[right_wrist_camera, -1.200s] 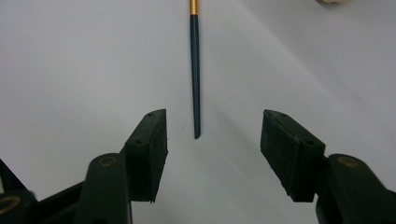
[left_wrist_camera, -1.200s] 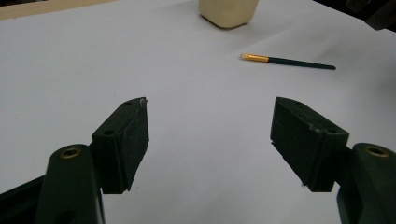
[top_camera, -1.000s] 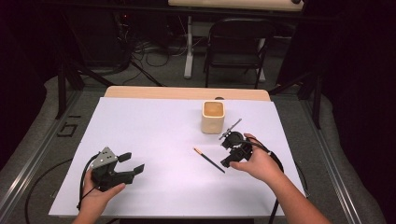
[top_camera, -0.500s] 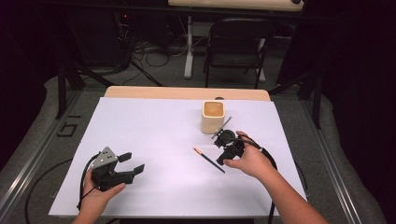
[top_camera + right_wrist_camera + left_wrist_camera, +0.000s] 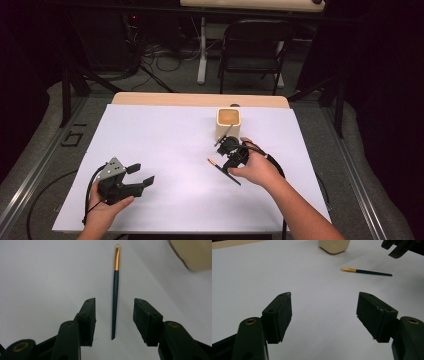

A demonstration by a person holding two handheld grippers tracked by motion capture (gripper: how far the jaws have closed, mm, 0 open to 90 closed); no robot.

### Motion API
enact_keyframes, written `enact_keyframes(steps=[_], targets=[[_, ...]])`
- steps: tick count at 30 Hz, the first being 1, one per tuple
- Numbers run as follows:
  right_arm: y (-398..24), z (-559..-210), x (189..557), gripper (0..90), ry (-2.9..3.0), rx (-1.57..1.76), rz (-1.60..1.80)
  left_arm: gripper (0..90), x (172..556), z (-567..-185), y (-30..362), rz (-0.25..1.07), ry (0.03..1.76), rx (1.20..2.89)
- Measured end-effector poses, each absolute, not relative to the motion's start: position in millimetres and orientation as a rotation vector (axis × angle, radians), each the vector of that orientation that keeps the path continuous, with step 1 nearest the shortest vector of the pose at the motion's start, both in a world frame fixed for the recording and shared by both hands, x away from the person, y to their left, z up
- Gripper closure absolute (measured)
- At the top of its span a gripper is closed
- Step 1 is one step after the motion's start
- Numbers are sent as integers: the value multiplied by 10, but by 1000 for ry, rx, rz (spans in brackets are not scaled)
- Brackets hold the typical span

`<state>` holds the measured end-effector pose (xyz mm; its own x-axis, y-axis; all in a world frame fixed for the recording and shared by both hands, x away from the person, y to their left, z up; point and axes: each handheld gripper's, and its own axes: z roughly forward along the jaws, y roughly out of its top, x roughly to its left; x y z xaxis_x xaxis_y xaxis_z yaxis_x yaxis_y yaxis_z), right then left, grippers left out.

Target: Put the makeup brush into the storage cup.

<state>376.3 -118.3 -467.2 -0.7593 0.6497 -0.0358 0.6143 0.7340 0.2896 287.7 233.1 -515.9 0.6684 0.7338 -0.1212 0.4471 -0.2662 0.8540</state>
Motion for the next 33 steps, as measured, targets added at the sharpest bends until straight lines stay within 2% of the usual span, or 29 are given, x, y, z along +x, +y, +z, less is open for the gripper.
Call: enact_keyframes(steps=[33], targets=[[-1047,-4946,4018,683,2846,1006,252,293,2884,-5167,2327,365,923,1918]])
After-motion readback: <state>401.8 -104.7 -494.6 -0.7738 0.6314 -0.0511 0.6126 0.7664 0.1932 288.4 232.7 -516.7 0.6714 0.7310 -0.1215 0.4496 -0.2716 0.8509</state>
